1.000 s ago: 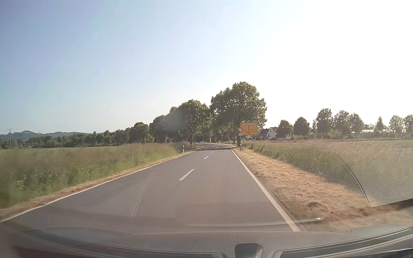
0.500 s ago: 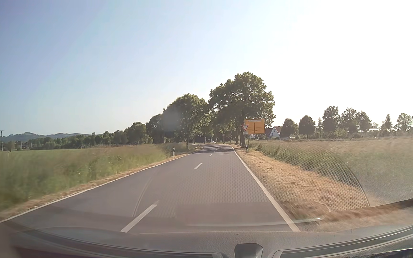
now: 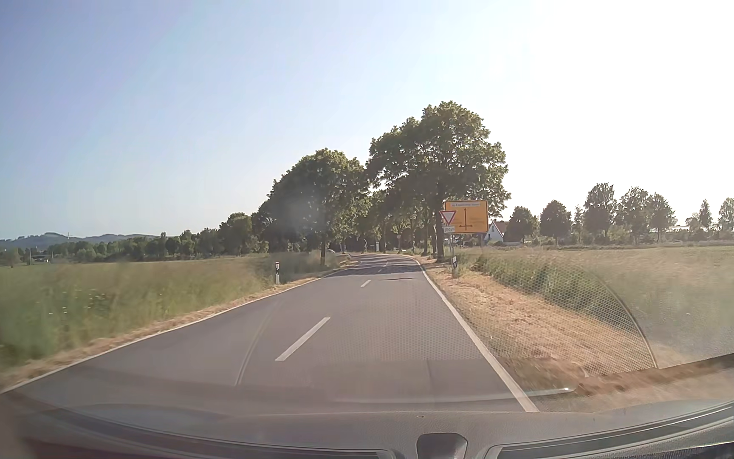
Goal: Follow the waypoints while adhering to traffic rules and regulations
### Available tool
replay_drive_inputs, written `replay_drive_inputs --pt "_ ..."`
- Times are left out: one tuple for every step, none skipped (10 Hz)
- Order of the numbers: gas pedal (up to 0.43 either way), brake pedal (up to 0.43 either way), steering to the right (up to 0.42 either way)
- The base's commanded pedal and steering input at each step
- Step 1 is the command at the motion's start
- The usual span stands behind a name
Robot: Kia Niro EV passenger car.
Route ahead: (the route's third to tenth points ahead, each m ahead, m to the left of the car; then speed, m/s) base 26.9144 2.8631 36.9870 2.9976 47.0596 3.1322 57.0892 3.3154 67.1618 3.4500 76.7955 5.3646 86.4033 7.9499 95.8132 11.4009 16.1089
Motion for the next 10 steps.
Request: replay_drive_inputs --pt "0.169 0.006 0.006" --pt "0.169 0.006 0.005" --pt "0.157 0.006 0.006" --pt "0.138 0.006 0.005" --pt "0.118 0.006 0.002" --pt "0.079 0.006 -0.001" --pt "0.067 0.006 -0.003" --pt "0.028 0.006 -0.003" --pt "0.020 0.006 -0.003" --pt "0.000 0.006 -0.003"
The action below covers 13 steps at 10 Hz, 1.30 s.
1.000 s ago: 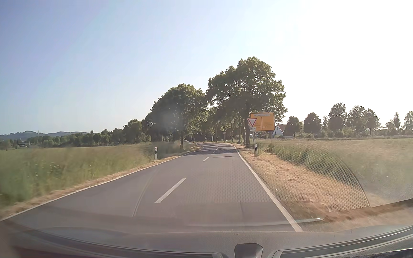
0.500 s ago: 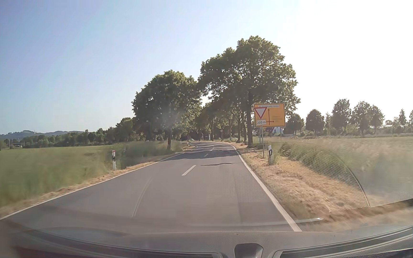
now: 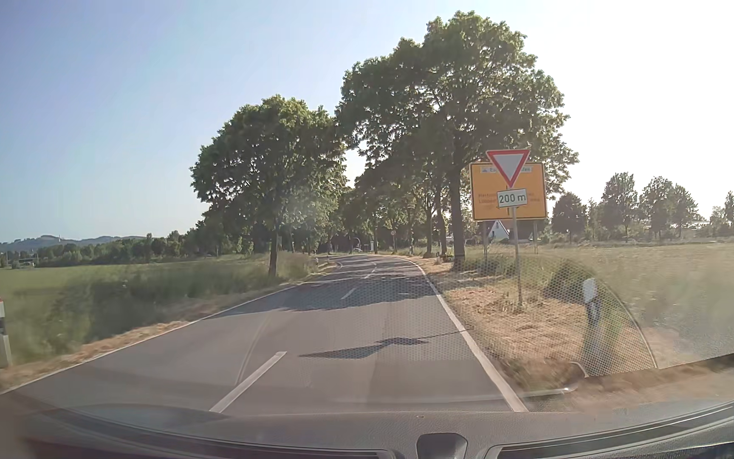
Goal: Follow the waypoints while adhering to traffic rules and regulations
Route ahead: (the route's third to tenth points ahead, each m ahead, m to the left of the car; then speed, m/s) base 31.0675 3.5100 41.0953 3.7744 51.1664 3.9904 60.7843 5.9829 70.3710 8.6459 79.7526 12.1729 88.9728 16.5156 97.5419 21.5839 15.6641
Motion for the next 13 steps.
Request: replay_drive_inputs --pt "0.000 0.006 -0.003" --pt "0.000 0.006 -0.003" --pt "0.000 0.006 -0.003" --pt "0.000 0.006 -0.003" --pt "0.008 0.006 -0.002" --pt "0.008 0.006 -0.002" --pt "0.020 0.006 -0.003" --pt "0.039 0.006 -0.002" --pt "0.047 0.006 -0.003" --pt "0.047 0.006 -0.004" --pt "0.047 0.006 -0.004" --pt "0.000 0.006 -0.005" --pt "0.000 0.006 -0.005"
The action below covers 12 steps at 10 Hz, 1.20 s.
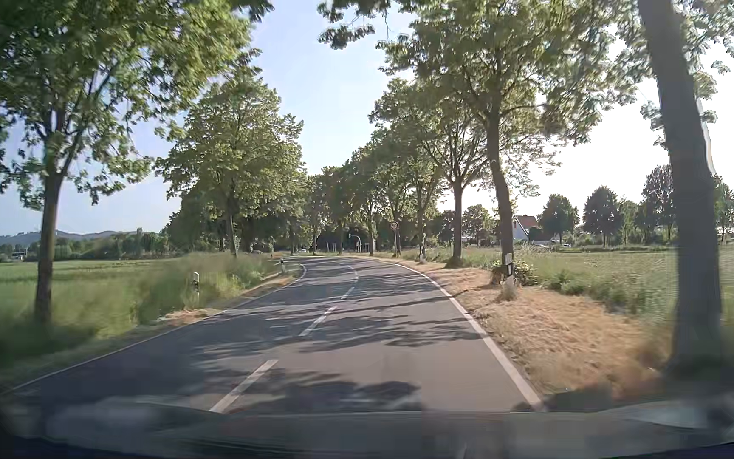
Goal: Follow the waypoints while adhering to traffic rules and regulations
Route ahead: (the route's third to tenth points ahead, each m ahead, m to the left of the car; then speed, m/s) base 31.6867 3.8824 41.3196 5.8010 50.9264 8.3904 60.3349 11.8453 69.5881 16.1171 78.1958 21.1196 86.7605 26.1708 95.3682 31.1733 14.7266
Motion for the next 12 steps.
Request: replay_drive_inputs --pt "0.000 0.006 -0.004" --pt "0.000 0.006 -0.005" --pt "0.000 0.030 -0.007" --pt "0.000 0.085 -0.008" --pt "0.000 0.134 -0.008" --pt "0.000 0.171 -0.008" --pt "0.000 0.177 -0.011" --pt "0.000 0.177 -0.020" --pt "0.000 0.171 -0.030" --pt "0.000 0.165 -0.034" --pt "0.000 0.159 -0.035" --pt "0.000 0.140 -0.034"
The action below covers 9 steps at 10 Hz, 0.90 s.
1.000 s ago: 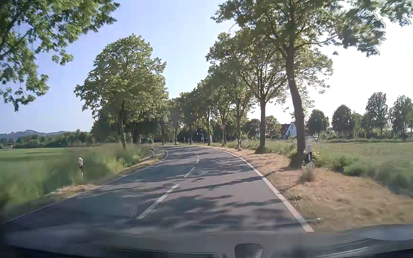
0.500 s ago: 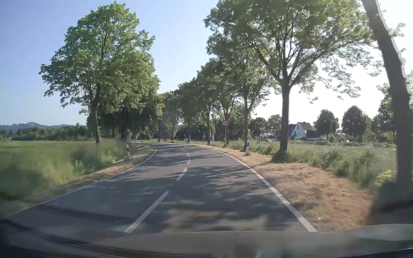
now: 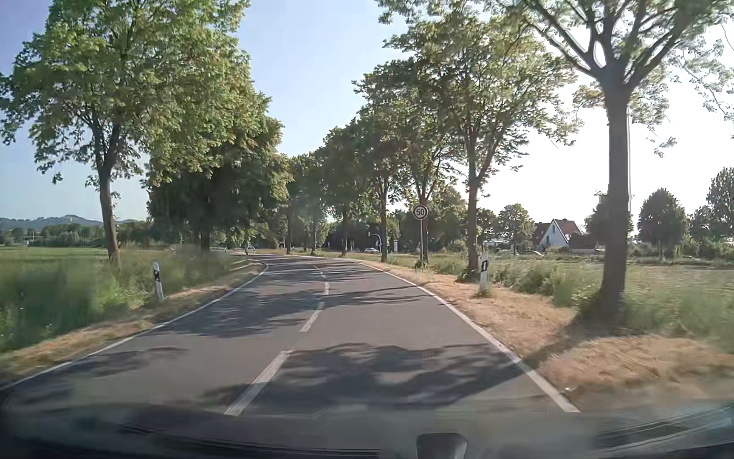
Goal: Follow the waypoints while adhering to traffic rules and regulations
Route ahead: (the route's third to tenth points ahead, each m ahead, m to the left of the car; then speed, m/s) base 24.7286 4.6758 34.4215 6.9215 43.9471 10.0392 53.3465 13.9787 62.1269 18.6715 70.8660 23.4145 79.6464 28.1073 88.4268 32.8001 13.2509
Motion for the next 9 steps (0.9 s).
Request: replay_drive_inputs --pt "0.000 0.110 -0.029" --pt "0.000 0.085 -0.027" --pt "0.000 0.079 -0.027" --pt "0.000 0.073 -0.027" --pt "0.000 0.073 -0.027" --pt "0.000 0.073 -0.028" --pt "0.000 0.018 -0.034" --pt "0.000 0.006 -0.044" --pt "0.000 0.006 -0.049"
